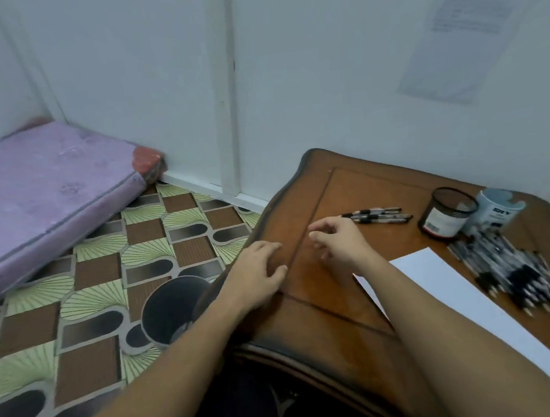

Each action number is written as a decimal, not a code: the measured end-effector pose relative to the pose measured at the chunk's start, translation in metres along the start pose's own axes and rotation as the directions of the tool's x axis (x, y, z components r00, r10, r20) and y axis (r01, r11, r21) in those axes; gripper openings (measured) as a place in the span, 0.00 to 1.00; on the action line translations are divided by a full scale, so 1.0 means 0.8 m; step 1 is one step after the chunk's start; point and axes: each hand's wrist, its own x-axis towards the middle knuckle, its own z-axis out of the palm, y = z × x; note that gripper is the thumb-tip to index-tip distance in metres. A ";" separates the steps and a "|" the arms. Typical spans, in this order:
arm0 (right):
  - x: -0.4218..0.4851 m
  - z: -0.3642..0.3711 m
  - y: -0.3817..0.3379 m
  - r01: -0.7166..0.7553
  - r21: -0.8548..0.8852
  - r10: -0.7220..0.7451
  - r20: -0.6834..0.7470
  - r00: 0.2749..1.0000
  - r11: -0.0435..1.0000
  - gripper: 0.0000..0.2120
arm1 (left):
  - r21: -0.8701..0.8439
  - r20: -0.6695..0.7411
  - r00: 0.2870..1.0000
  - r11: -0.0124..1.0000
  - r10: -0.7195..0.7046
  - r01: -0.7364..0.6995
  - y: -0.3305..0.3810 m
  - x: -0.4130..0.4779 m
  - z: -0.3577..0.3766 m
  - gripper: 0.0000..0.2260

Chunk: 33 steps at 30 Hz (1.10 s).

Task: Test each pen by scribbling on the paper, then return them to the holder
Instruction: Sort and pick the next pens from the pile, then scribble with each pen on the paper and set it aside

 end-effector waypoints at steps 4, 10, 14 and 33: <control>0.000 -0.073 0.049 -0.081 -0.097 0.061 -0.189 0.980 0.992 0.07 | -0.052 0.070 0.994 0.995 0.086 -0.082 0.051 0.020 0.057 0.22; 0.021 -0.139 0.106 -0.127 -0.343 0.040 -0.250 0.967 0.931 0.20 | -0.038 0.147 0.977 0.988 0.153 -0.149 0.095 0.031 0.122 0.28; 0.055 -0.150 0.121 -0.148 -0.435 0.066 -0.199 0.978 0.888 0.28 | 0.149 0.180 0.970 0.970 0.164 -0.192 0.094 0.031 0.140 0.30; 0.078 -0.161 0.114 -0.048 -0.761 -0.093 -0.142 0.986 0.647 0.13 | 0.146 0.206 0.964 0.969 0.166 -0.198 0.091 0.031 0.139 0.27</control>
